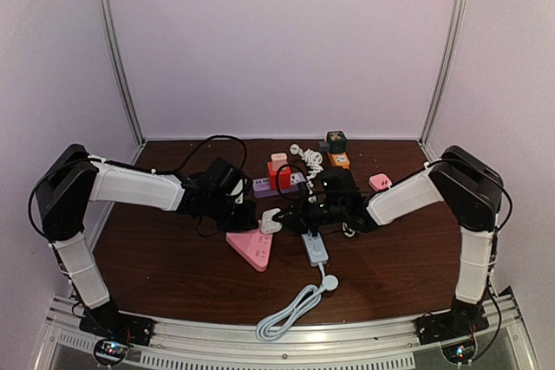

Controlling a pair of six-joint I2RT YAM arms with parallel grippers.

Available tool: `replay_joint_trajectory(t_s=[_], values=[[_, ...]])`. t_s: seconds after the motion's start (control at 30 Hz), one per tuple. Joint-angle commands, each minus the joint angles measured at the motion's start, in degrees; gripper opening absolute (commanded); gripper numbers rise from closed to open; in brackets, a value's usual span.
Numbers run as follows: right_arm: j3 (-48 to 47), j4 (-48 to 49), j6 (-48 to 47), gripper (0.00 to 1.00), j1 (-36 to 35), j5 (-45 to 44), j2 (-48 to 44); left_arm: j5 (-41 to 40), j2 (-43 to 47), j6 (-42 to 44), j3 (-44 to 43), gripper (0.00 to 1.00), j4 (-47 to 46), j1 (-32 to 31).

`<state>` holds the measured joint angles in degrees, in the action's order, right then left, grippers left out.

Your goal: Pull the plug off the socket

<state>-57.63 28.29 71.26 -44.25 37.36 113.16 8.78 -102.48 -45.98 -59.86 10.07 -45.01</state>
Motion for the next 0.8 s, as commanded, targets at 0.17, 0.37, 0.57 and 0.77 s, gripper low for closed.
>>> replay_joint_trajectory(t_s=[0.17, 0.37, 0.57, 0.77], values=[[-0.67, 4.56, -2.15, 0.05, 0.31, 1.74, -5.53, -2.41, -3.82, 0.54, 0.23, 0.0, 5.94, 0.2], [0.59, -0.67, -4.27, 0.04, 0.57, -0.31, -7.98, -1.85, -3.22, 0.83, -1.08, 0.0, 6.08, 0.19], [3.32, -11.91, -10.62, 0.03, 2.43, -4.42, -14.24, -1.59, -1.37, 2.23, -6.63, 0.0, 7.69, 0.2], [4.93, -27.22, -19.25, 0.03, 5.51, -12.5, -23.61, -1.54, 0.53, 3.91, -11.68, 0.0, 9.76, 0.22]])
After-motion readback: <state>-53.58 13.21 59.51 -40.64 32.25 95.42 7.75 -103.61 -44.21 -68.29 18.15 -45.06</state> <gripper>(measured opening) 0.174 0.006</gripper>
